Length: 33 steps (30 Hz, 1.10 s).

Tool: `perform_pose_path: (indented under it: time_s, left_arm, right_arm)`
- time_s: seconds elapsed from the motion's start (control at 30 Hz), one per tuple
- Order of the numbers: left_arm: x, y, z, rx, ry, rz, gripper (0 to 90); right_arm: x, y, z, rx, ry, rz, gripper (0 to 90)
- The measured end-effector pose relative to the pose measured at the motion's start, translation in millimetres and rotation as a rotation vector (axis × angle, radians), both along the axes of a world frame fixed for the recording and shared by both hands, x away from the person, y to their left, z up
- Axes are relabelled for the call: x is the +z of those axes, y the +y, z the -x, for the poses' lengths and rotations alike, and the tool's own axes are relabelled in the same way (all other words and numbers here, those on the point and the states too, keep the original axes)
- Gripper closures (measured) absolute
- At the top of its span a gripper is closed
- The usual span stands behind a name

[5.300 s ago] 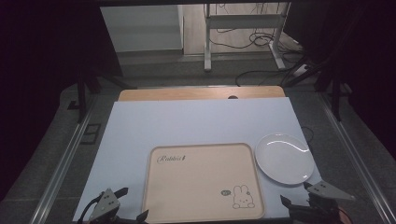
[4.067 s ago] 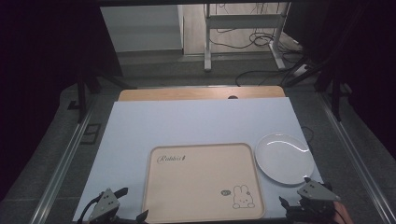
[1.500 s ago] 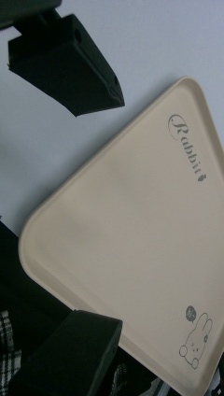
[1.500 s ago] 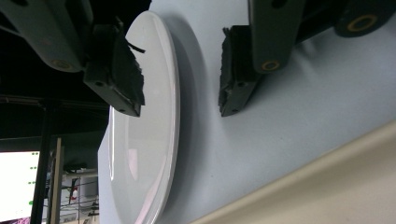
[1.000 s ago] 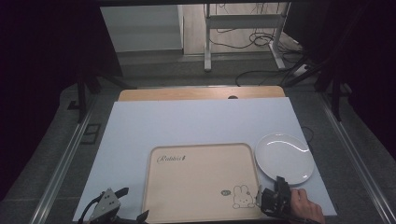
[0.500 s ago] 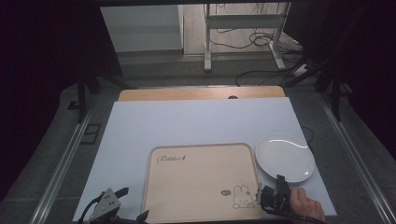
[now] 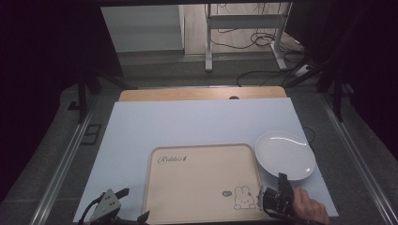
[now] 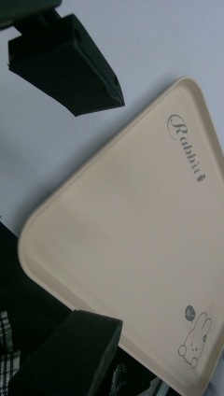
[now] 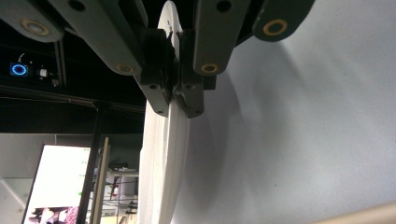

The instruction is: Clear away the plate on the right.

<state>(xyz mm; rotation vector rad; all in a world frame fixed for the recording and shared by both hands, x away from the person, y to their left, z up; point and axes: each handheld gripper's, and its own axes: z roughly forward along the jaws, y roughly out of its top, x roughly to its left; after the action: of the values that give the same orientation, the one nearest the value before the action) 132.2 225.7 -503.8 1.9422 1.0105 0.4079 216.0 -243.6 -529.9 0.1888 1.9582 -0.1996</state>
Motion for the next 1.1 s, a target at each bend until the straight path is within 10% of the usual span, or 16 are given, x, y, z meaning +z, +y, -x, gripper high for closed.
perform_pose_path:
  time_s: [1.1]
  left_arm:
    - [-0.2, 0.7, -0.4, 0.006, 0.004, 0.007, 0.0]
  right_arm:
    - [11.4, 32.5, 21.0, 0.165, -0.027, -0.052, 84.5]
